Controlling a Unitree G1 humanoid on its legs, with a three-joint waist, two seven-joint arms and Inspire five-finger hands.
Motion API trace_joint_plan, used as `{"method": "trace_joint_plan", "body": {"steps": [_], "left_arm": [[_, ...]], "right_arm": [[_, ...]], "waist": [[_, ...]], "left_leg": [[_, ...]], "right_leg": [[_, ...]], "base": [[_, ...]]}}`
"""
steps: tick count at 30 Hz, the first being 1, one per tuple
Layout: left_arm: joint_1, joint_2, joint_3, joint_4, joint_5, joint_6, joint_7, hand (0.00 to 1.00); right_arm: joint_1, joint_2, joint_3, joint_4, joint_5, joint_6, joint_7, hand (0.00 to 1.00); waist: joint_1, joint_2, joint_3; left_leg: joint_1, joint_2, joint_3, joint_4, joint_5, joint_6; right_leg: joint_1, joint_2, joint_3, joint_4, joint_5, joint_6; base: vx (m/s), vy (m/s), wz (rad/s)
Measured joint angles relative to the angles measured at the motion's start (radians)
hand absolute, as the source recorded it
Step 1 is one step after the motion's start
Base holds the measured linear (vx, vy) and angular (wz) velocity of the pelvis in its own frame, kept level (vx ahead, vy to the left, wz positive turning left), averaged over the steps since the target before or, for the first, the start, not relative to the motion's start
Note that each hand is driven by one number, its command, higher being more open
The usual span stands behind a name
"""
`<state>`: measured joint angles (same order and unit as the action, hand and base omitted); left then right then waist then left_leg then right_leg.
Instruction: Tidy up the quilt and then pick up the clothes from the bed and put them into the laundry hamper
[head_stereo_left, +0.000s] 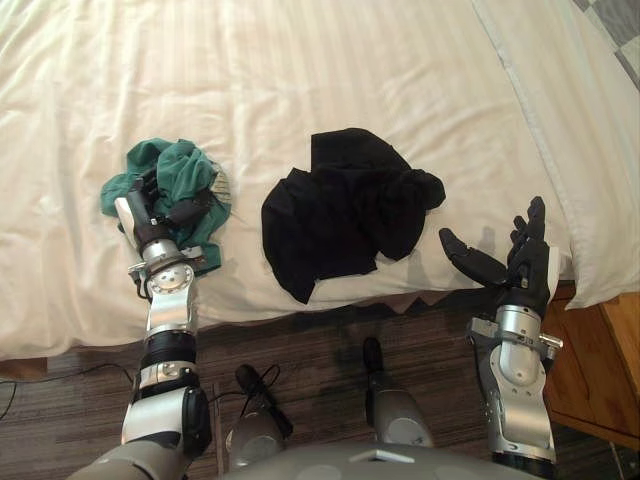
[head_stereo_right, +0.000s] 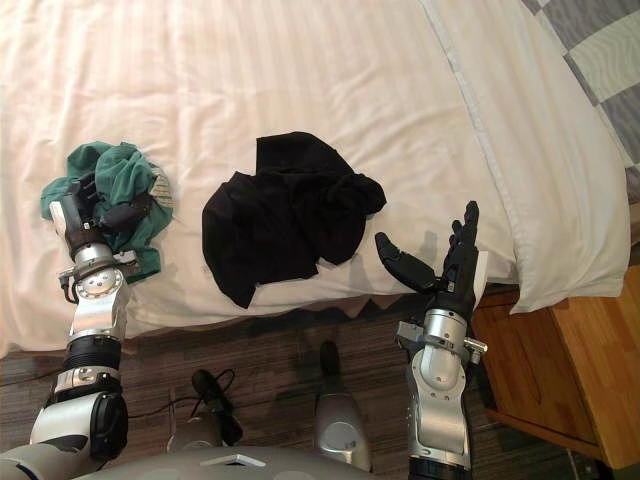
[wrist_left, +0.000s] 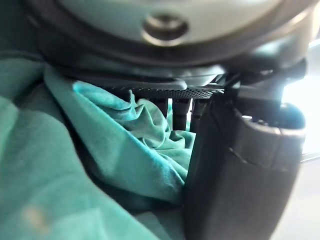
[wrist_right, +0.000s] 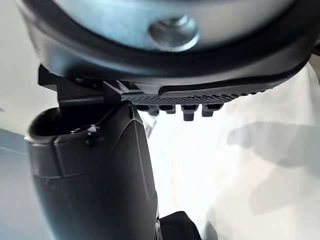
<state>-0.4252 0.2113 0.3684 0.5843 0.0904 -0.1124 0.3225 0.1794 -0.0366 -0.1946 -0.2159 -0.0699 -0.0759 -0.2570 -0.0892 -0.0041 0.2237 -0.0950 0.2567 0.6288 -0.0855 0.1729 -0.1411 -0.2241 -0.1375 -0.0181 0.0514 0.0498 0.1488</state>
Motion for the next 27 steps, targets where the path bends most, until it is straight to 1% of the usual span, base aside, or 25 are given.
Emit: {"method": "trace_joint_plan", "body": {"steps": [2, 3, 5, 7, 9, 10, 11, 12, 13, 14, 16, 17, 20, 22, 24, 25, 26, 27], "left_arm": [[0.002, -0.002, -0.002, 0.026, 0.0, -0.005, -0.013, 0.0], [0.005, 0.004, -0.007, 0.049, 0.0, -0.017, -0.024, 0.0], [0.006, 0.011, -0.023, 0.061, 0.0, -0.02, -0.028, 0.0], [0.007, 0.024, -0.074, 0.07, -0.002, -0.021, -0.032, 0.0], [0.019, 0.022, -0.106, 0.062, -0.02, -0.023, -0.034, 0.0], [0.063, 0.018, -0.139, 0.017, -0.051, -0.025, -0.043, 0.0], [0.076, 0.016, -0.145, 0.004, -0.058, -0.026, -0.045, 0.0], [0.123, 0.003, -0.162, -0.042, -0.092, -0.039, -0.055, 0.0], [0.168, -0.012, -0.172, -0.088, -0.134, -0.05, -0.076, 0.0], [0.189, -0.018, -0.175, -0.104, -0.153, -0.057, -0.087, 0.0], [0.256, -0.04, -0.195, -0.162, -0.24, -0.066, -0.124, 0.0], [0.262, -0.043, -0.196, -0.167, -0.251, -0.068, -0.127, 0.0], [0.33, -0.081, -0.198, -0.23, -0.36, -0.082, -0.151, 0.0], [0.385, -0.104, -0.205, -0.285, -0.442, -0.08, -0.162, 0.0], [0.478, -0.134, -0.215, -0.375, -0.562, -0.078, -0.189, 0.0], [0.506, -0.137, -0.225, -0.392, -0.582, -0.077, -0.194, 0.0], [0.55, -0.137, -0.244, -0.412, -0.607, -0.077, -0.202, 0.0], [0.584, -0.136, -0.268, -0.427, -0.628, -0.075, -0.211, 0.0]], "right_arm": [[-0.004, -0.001, 0.007, 0.0, 0.0, 0.0, 0.0, 1.0], [-0.013, -0.004, 0.017, 0.003, -0.001, 0.0, 0.003, 1.0], [-0.032, -0.024, 0.033, 0.011, -0.001, 0.0, 0.005, 1.0], [-0.084, -0.087, 0.067, 0.076, -0.004, 0.0, 0.014, 1.0], [-0.112, -0.101, 0.081, 0.12, -0.008, 0.001, 0.024, 1.0], [-0.138, -0.105, 0.101, 0.161, -0.039, 0.001, 0.035, 1.0], [-0.143, -0.107, 0.107, 0.169, -0.043, 0.001, 0.037, 1.0], [-0.159, -0.112, 0.122, 0.2, -0.043, 0.002, 0.046, 1.0], [-0.174, -0.116, 0.137, 0.232, -0.043, 0.005, 0.057, 1.0], [-0.183, -0.116, 0.145, 0.25, -0.043, 0.006, 0.059, 1.0], [-0.212, -0.117, 0.172, 0.31, -0.043, 0.016, 0.079, 1.0], [-0.216, -0.117, 0.174, 0.317, -0.044, 0.018, 0.081, 1.0], [-0.265, -0.12, 0.187, 0.38, -0.049, 0.033, 0.094, 1.0], [-0.281, -0.124, 0.187, 0.41, -0.085, 0.041, 0.095, 1.0], [-0.294, -0.126, 0.182, 0.455, -0.108, 0.047, 0.092, 1.0], [-0.302, -0.129, 0.18, 0.473, -0.114, 0.047, 0.092, 1.0], [-0.323, -0.141, 0.176, 0.518, -0.114, 0.044, 0.091, 0.0], [-0.348, -0.165, 0.174, 0.574, -0.117, 0.036, 0.089, 0.0]], "waist": [[0.006, -0.002, 0.002], [0.007, -0.006, 0.005], [0.003, -0.009, 0.006], [0.003, -0.016, 0.01], [0.004, -0.019, 0.011], [0.004, -0.024, 0.014], [0.004, -0.025, 0.015], [0.005, -0.026, 0.016], [0.012, -0.028, 0.018], [0.016, -0.029, 0.022], [0.04, -0.028, 0.033], [0.04, -0.028, 0.035], [0.05, -0.013, 0.056], [0.053, -0.005, 0.066], [0.054, 0.0, 0.071], [0.056, 0.001, 0.071], [0.059, 0.002, 0.072], [0.059, 0.004, 0.073]], "left_leg": [[0.02, -0.002, -0.003, 0.0, -0.003, -0.003], [0.034, -0.004, -0.007, -0.001, -0.005, -0.004], [0.036, -0.008, -0.027, -0.001, -0.004, -0.004], [0.038, -0.018, -0.072, -0.001, 0.002, 0.0], [0.044, -0.023, -0.095, 0.0, 0.004, 0.001], [0.053, -0.028, -0.114, 0.0, 0.004, 0.001], [0.054, -0.03, -0.119, 0.0, 0.004, 0.001], [0.055, -0.033, -0.137, 0.0, 0.004, 0.001], [0.058, -0.037, -0.152, 0.0, 0.003, 0.001], [0.064, -0.039, -0.158, 0.0, 0.003, 0.002], [0.074, -0.052, -0.186, 0.0, 0.003, 0.005], [0.075, -0.054, -0.19, 0.0, 0.004, 0.006], [0.075, -0.067, -0.211, -0.001, 0.008, 0.013], [0.07, -0.074, -0.227, -0.002, 0.013, 0.018], [0.067, -0.081, -0.247, -0.004, 0.016, 0.022], [0.067, -0.082, -0.25, -0.004, 0.016, 0.022], [0.064, -0.085, -0.26, -0.005, 0.017, 0.023], [0.052, -0.09, -0.279, -0.005, 0.017, 0.023]], "right_leg": [[0.022, -0.003, -0.006, 0.0, -0.005, -0.002], [0.039, -0.005, -0.009, 0.0, -0.011, 0.0], [0.05, -0.01, -0.023, -0.001, -0.015, 0.003], [0.079, -0.02, -0.051, -0.005, -0.018, 0.006], [0.104, -0.027, -0.072, -0.01, -0.019, 0.007], [0.132, -0.032, -0.092, -0.021, -0.02, 0.008], [0.138, -0.033, -0.095, -0.022, -0.02, 0.008], [0.151, -0.038, -0.114, -0.023, -0.021, 0.009], [0.165, -0.042, -0.127, -0.024, -0.022, 0.011], [0.175, -0.044, -0.133, -0.024, -0.024, 0.013], [0.204, -0.057, -0.155, -0.019, -0.038, 0.018], [0.207, -0.059, -0.159, -0.019, -0.04, 0.019], [0.214, -0.073, -0.174, 0.001, -0.049, 0.021], [0.214, -0.081, -0.187, 0.016, -0.057, 0.024], [0.213, -0.09, -0.203, 0.044, -0.077, 0.023], [0.212, -0.092, -0.206, 0.05, -0.081, 0.022], [0.212, -0.096, -0.214, 0.06, -0.087, 0.024], [0.211, -0.102, -0.23, 0.07, -0.093, 0.024]], "base": [[0.03, 0.012, 0.05], [0.02, 0.015, 0.08], [0.01, 0.009, 0.2], [0.02, 0.008, 0.38], [0.03, 0.014, 0.41], [0.03, 0.013, 0.39], [0.03, 0.01, 0.38], [0.03, 0.012, 0.36], [0.03, 0.014, 0.38], [0.02, 0.017, 0.32], [-0.01, 0.018, 0.32], [-0.04, 0.021, 0.34], [-0.05, 0.022, 0.21], [-0.06, 0.02, 0.23], [-0.04, 0.013, 0.24], [-0.03, 0.008, 0.23], [-0.04, 0.005, 0.29], [-0.06, 0.007, 0.38]]}}
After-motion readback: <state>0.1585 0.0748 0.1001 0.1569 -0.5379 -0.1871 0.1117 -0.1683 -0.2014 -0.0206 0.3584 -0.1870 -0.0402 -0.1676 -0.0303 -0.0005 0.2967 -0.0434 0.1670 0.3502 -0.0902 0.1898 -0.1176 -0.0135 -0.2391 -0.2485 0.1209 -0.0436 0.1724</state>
